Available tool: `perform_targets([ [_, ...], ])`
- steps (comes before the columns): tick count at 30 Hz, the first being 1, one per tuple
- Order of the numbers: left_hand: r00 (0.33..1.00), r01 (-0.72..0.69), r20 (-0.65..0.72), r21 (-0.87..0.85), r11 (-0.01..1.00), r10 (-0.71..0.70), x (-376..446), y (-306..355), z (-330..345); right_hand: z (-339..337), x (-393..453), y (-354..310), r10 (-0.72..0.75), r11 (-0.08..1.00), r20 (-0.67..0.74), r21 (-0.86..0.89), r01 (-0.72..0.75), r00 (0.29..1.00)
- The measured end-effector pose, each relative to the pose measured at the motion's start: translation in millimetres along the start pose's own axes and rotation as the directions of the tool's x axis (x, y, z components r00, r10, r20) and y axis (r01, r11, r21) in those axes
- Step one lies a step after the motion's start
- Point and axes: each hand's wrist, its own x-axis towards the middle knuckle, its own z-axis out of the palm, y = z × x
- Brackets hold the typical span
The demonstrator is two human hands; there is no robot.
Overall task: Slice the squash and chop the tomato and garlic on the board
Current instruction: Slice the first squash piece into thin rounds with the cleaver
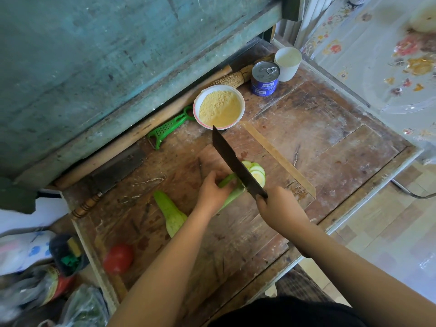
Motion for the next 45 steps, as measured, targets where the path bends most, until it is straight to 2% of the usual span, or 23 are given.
perform_targets([
  [6, 0.999, -0.003, -0.041, -0.100, 0.995, -0.001, 0.9, -3.5, 0.5, 0.8, -6.2, -0.1, -0.038, 0.999, -0.012, -0.010, 0.038, 0.999],
  [19, 0.998, 0.013, -0.062, -0.132, 0.991, -0.022, -0.8, -2.8, 2.5, 5.0, -8.7, -4.2, -0.025, 0.998, -0.016, -0.065, 0.024, 1.000],
  [35, 0.998, 0.009, -0.057, -0.119, 0.993, -0.016, 0.4, -1.2, 0.9, 9.3, 5.4, -13.0, 0.031, 0.996, 0.015, -0.083, -0.030, 0.999],
  [45, 0.997, -0.008, -0.071, -0.030, 1.000, 0.005, -0.2, -3.0, 1.7, 23.4, 26.0, -8.5, 0.109, 0.993, 0.048, -0.052, -0.106, 0.993],
])
